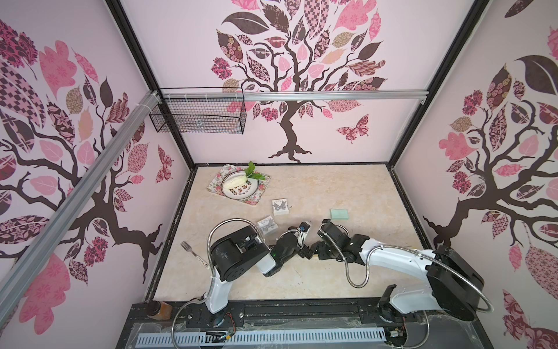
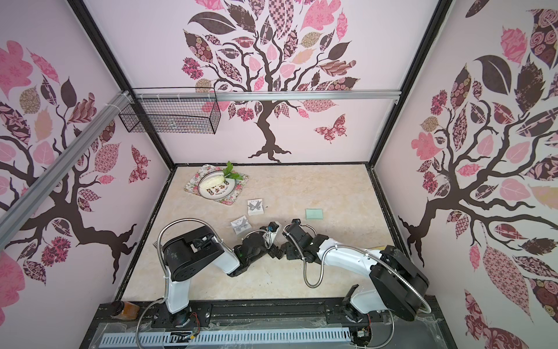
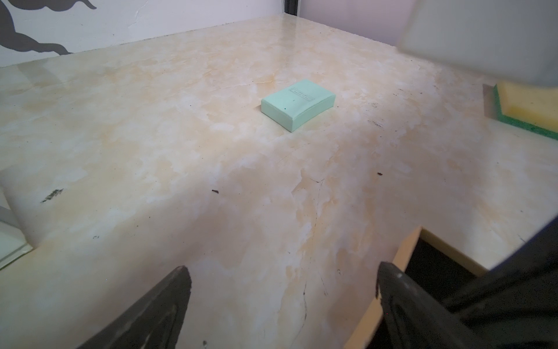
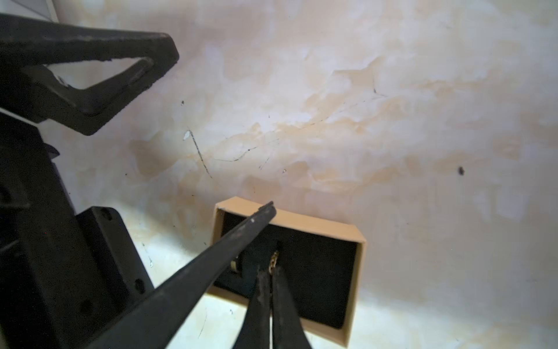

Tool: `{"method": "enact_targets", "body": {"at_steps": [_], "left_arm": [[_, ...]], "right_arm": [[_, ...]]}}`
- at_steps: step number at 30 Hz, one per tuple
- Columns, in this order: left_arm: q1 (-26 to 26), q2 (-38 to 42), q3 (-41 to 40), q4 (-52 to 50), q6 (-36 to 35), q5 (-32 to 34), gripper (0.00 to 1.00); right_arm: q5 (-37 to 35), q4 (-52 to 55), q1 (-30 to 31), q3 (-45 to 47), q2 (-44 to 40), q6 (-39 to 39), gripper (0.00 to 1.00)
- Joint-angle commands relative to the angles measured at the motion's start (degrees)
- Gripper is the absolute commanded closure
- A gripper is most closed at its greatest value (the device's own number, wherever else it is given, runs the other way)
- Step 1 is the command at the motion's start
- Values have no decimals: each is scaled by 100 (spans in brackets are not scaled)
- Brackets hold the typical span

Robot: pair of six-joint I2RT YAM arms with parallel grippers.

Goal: Take the rings out of the lift-off lid box
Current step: Take out the ring from the jewelry box.

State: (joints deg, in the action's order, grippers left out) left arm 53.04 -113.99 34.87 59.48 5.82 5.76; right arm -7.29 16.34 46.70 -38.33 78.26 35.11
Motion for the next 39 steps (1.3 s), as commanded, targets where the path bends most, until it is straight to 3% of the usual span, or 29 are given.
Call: {"method": "enact_targets", "body": {"at_steps": [1, 9, 24, 39], "left_arm": [[14, -157, 36, -199, -139, 39, 2], [14, -127, 27, -201, -145, 57, 2], [14, 853, -213, -546, -193, -144, 2], [14, 1468, -385, -1996, -100, -247, 2]], "right_arm": [[-150, 166, 23, -79, -249, 223, 100], [-138, 119, 19, -29, -235, 226, 100], [-1, -349, 21, 185, 189, 277, 100], [172, -760, 20, 332, 149, 276, 100]]}}
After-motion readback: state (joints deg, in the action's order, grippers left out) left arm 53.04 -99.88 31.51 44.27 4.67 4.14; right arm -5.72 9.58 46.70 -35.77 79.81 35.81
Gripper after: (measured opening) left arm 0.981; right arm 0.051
